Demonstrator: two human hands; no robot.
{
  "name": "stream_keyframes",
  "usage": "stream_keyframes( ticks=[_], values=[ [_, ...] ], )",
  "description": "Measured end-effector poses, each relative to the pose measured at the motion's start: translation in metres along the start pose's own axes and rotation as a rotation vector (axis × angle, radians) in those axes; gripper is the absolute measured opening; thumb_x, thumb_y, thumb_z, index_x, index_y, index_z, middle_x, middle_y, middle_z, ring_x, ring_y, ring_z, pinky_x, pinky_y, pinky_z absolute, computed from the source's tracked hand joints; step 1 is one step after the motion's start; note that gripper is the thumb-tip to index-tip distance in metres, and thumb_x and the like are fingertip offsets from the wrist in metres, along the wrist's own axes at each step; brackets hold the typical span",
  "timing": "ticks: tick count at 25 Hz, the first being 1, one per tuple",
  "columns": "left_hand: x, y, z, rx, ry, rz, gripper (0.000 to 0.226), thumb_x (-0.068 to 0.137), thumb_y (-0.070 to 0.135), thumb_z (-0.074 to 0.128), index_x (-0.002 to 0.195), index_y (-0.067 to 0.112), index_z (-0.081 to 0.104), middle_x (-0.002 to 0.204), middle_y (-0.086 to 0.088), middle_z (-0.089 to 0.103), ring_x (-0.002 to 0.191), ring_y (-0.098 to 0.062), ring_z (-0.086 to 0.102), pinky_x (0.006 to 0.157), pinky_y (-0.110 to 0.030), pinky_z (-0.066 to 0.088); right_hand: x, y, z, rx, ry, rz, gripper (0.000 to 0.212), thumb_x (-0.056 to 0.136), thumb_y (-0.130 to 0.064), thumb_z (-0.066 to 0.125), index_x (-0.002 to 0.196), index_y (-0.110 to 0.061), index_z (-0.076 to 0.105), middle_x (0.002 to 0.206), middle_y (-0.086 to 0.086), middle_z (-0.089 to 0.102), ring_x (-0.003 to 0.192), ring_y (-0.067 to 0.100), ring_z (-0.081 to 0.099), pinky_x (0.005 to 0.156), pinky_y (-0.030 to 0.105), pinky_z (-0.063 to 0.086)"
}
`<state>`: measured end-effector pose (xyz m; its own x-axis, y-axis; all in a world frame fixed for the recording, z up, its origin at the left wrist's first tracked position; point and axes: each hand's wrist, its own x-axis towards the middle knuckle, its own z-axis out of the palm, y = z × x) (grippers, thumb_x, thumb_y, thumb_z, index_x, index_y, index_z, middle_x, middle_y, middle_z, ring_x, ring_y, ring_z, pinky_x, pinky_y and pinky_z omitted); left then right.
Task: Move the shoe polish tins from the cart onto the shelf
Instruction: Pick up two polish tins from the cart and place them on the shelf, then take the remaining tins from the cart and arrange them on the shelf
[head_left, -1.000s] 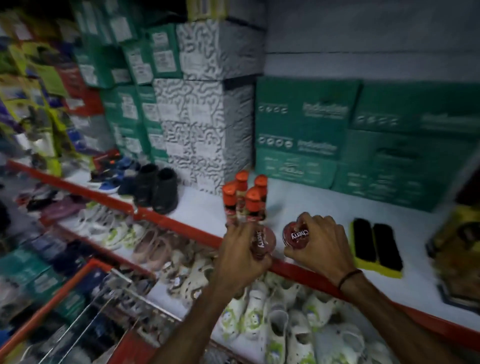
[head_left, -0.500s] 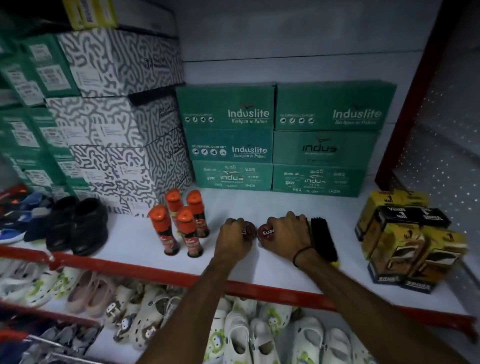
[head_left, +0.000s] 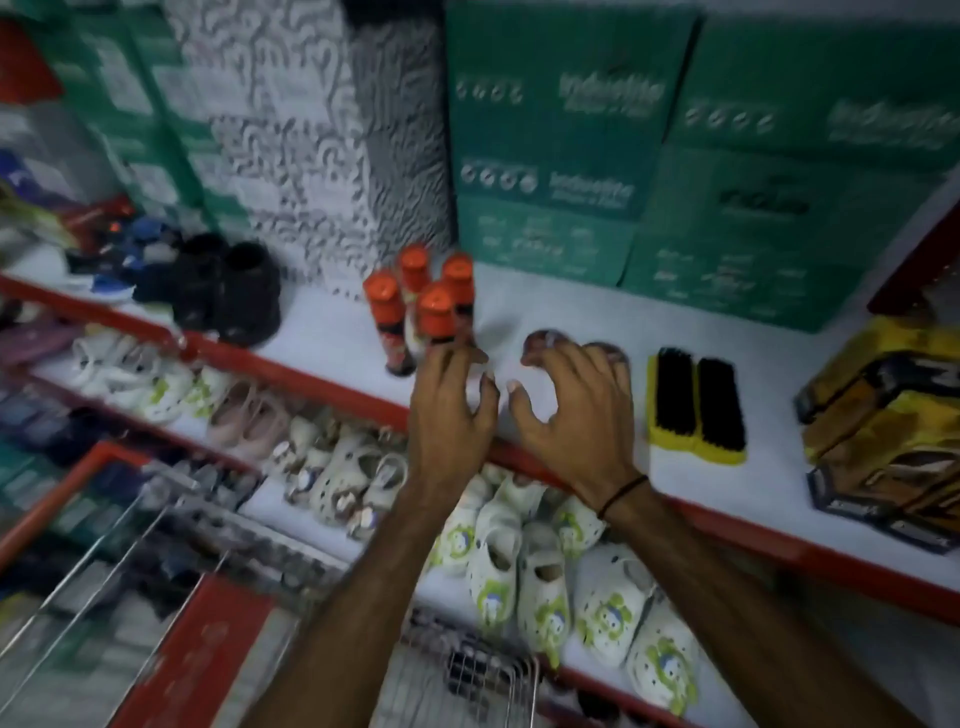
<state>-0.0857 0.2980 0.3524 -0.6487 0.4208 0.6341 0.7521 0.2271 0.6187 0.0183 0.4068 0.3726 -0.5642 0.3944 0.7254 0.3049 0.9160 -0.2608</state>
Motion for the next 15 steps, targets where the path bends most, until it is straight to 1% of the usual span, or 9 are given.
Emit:
stream_keyframes(
  ticks=[2, 4, 6, 7, 9, 11, 12, 14, 15],
  values=[
    [-0.049, -0.031, -0.030, 0.053, 0.122, -0.072, 0.009, 0.092, 0.010, 0.062, 0.100, 0.006, 0.065, 0.106, -0.009, 0.062, 0.096, -0.024, 0.060, 0.084, -0.032, 0.048, -0.034, -0.041, 0.022, 0.153, -0.013, -0.102, 0.015, 0.084, -0.033, 0.062, 0.096, -0.025, 0.065, 0.097, -0.006, 0.068, 0.092, 0.022, 0.058, 0.077, 0.039, 0.042],
    [-0.101, -0.065, -0.054, 0.096, 0.149, -0.191, 0.008, 0.092, 0.006, 0.062, 0.099, 0.005, 0.063, 0.104, -0.011, 0.060, 0.093, -0.026, 0.059, 0.082, -0.030, 0.047, -0.077, -0.072, 0.049, 0.276, -0.097, -0.157, 0.013, 0.085, -0.027, 0.061, 0.095, -0.021, 0.066, 0.095, -0.004, 0.068, 0.089, 0.024, 0.059, 0.075, 0.039, 0.042],
    [-0.167, -0.110, -0.072, 0.194, 0.104, -0.360, 0.012, 0.091, 0.002, 0.063, 0.103, 0.004, 0.062, 0.105, -0.014, 0.061, 0.095, -0.029, 0.060, 0.082, -0.031, 0.046, -0.138, -0.100, 0.087, 0.361, -0.289, -0.221, 0.015, 0.086, -0.024, 0.060, 0.100, -0.019, 0.065, 0.096, 0.000, 0.068, 0.091, 0.026, 0.059, 0.076, 0.039, 0.042],
    [-0.198, -0.127, -0.076, 0.243, 0.049, -0.433, 0.014, 0.091, 0.001, 0.064, 0.104, 0.003, 0.063, 0.106, -0.016, 0.061, 0.097, -0.031, 0.060, 0.081, -0.031, 0.045, -0.171, -0.104, 0.102, 0.368, -0.415, -0.244, 0.018, 0.086, -0.022, 0.060, 0.103, -0.017, 0.065, 0.098, 0.003, 0.068, 0.092, 0.028, 0.059, 0.076, 0.040, 0.043],
    [-0.264, -0.159, -0.075, 0.333, -0.140, -0.645, 0.018, 0.091, 0.003, 0.064, 0.109, 0.001, 0.064, 0.113, -0.020, 0.061, 0.103, -0.037, 0.061, 0.080, -0.037, 0.048, -0.237, -0.105, 0.136, 0.363, -0.752, -0.268, 0.028, 0.086, -0.021, 0.058, 0.112, -0.016, 0.065, 0.104, 0.008, 0.067, 0.099, 0.032, 0.060, 0.083, 0.042, 0.048],
    [-0.335, -0.183, -0.063, 0.379, -0.409, -0.881, 0.027, 0.093, 0.008, 0.061, 0.119, 0.003, 0.063, 0.125, -0.019, 0.057, 0.115, -0.039, 0.060, 0.085, -0.045, 0.053, -0.308, -0.094, 0.167, 0.280, -1.151, -0.286, 0.040, 0.087, -0.024, 0.057, 0.126, -0.014, 0.061, 0.119, 0.013, 0.065, 0.111, 0.037, 0.061, 0.093, 0.045, 0.051],
    [-0.365, -0.188, -0.057, 0.376, -0.544, -0.974, 0.032, 0.093, 0.010, 0.060, 0.124, 0.005, 0.060, 0.129, -0.017, 0.055, 0.120, -0.038, 0.058, 0.088, -0.047, 0.055, -0.337, -0.085, 0.175, 0.210, -1.350, -0.269, 0.048, 0.089, -0.028, 0.055, 0.135, -0.014, 0.056, 0.129, 0.015, 0.061, 0.120, 0.039, 0.057, 0.099, 0.046, 0.048],
    [-0.426, -0.200, -0.037, 0.387, -0.856, -1.133, 0.045, 0.092, 0.016, 0.062, 0.135, 0.010, 0.052, 0.138, -0.014, 0.050, 0.127, -0.036, 0.054, 0.096, -0.047, 0.053, -0.400, -0.065, 0.197, 0.020, -1.693, -0.278, 0.059, 0.095, -0.034, 0.053, 0.150, -0.018, 0.039, 0.151, 0.017, 0.043, 0.139, 0.038, 0.042, 0.110, 0.049, 0.039],
    [-0.448, -0.203, -0.026, 0.392, -0.993, -1.185, 0.053, 0.092, 0.020, 0.064, 0.141, 0.013, 0.047, 0.144, -0.013, 0.046, 0.131, -0.036, 0.052, 0.101, -0.047, 0.050, -0.423, -0.055, 0.205, -0.062, -1.801, -0.297, 0.063, 0.096, -0.035, 0.055, 0.153, -0.020, 0.033, 0.156, 0.016, 0.036, 0.143, 0.036, 0.036, 0.113, 0.049, 0.036]
  ],
)
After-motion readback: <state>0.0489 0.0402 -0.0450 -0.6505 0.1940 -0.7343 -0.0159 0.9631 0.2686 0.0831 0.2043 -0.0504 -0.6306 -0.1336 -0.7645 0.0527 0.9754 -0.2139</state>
